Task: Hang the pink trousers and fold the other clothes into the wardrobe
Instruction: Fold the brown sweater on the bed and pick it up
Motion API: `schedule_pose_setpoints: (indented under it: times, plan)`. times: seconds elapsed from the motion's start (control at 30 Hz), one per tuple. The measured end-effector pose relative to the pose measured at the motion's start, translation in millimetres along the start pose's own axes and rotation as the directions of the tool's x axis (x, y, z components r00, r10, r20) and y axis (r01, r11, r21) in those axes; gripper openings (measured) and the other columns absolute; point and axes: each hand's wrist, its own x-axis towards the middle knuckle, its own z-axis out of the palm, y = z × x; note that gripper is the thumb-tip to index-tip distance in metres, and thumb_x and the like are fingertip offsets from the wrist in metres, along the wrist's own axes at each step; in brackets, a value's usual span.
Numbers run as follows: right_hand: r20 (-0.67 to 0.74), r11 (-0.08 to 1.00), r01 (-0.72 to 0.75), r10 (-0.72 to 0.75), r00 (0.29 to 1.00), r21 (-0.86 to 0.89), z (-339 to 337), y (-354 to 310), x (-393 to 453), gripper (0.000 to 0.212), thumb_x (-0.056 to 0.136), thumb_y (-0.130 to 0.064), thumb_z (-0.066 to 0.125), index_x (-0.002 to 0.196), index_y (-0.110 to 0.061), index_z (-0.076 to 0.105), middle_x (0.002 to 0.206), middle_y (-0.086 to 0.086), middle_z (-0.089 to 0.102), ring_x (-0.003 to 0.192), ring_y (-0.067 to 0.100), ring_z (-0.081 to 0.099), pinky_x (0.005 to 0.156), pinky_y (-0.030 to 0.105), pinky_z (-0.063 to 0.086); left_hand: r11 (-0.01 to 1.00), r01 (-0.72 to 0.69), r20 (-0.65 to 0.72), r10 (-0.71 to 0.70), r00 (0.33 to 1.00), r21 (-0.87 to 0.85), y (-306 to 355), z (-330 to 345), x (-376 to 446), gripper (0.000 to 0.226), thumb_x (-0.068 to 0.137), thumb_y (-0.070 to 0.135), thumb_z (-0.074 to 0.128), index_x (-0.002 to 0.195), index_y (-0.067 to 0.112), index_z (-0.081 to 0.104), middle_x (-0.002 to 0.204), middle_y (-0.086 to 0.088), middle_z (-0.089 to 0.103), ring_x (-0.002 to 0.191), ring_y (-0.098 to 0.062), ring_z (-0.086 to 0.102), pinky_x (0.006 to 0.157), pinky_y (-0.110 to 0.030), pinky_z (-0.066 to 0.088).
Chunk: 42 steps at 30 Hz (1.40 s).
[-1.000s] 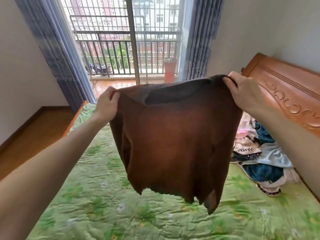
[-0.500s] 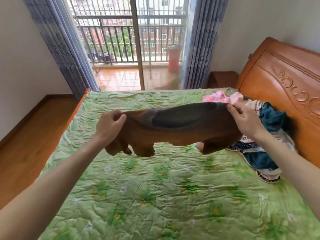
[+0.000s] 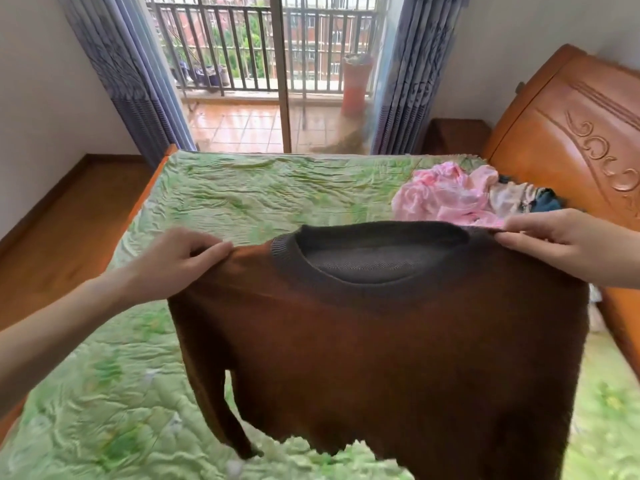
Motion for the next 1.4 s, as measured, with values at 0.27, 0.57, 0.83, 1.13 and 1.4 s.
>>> schedule_pose_setpoints:
  times: [0.27, 0.57, 0.83, 1.13, 1.4]
  plan:
    - [0.117, 0.979, -0.17, 0.182, 0.976, -0.11, 112, 101, 84, 0.032, 0.096, -0.053, 0.047, 0.088, -0.026, 0.061, 0.079, -0.003, 0.065, 0.077, 0.01, 0.063, 0.077, 0.035, 0.049, 0.98, 0.187, -0.025, -0.185, 0.982, 0.062, -100, 102, 33, 0.04, 0.102, 0.058, 0.045, 0.072, 0.032, 0.056, 0.059, 0.006, 0.054, 0.056, -0.012, 0.053, 0.06, -0.042, 0.045]
    - [0.194, 0.917, -0.387, 0.399, 0.896, -0.098, 264, 244, 195, 0.023, 0.108, -0.028, 0.049, 0.086, -0.024, 0.055, 0.085, -0.003, 0.062, 0.09, 0.028, 0.061, 0.069, 0.023, 0.037, 0.902, 0.421, 0.062, -0.427, 0.902, 0.094, -231, 246, 92, 0.021, 0.098, 0.042, 0.053, 0.085, 0.027, 0.059, 0.08, 0.001, 0.066, 0.081, -0.028, 0.065, 0.067, -0.038, 0.046]
    - [0.036, 0.872, -0.452, 0.466, 0.884, -0.189, 352, 338, 329, 0.027, 0.108, -0.04, 0.045, 0.107, -0.02, 0.063, 0.111, 0.021, 0.071, 0.105, 0.041, 0.066, 0.087, 0.047, 0.051, 0.82, 0.546, -0.071, -0.543, 0.837, 0.169, -358, 317, 201, 0.019, 0.106, 0.032, 0.05, 0.096, 0.018, 0.057, 0.099, -0.011, 0.07, 0.095, -0.036, 0.064, 0.075, -0.041, 0.046]
    - [-0.373, 0.901, -0.311, 0.189, 0.908, -0.302, 482, 368, 376, 0.028, 0.101, -0.021, 0.05, 0.121, -0.007, 0.065, 0.128, 0.015, 0.059, 0.118, 0.039, 0.057, 0.099, 0.048, 0.043, 0.884, 0.082, -0.061, -0.061, 0.996, 0.46, -417, 437, 224, 0.042, 0.1, 0.02, 0.054, 0.139, 0.007, 0.06, 0.144, -0.014, 0.057, 0.136, -0.035, 0.05, 0.113, -0.05, 0.042]
    - [0.113, 0.84, -0.328, 0.412, 0.904, -0.432, 561, 395, 361, 0.078, 0.093, -0.076, 0.003, 0.158, -0.042, -0.024, 0.163, -0.016, -0.032, 0.155, 0.015, -0.028, 0.124, 0.052, -0.013, 0.832, 0.125, 0.154, -0.244, 0.958, 0.54, -452, 501, 228, 0.084, 0.1, 0.069, 0.017, 0.168, 0.023, -0.002, 0.175, -0.001, -0.012, 0.161, -0.02, -0.014, 0.131, -0.048, 0.006]
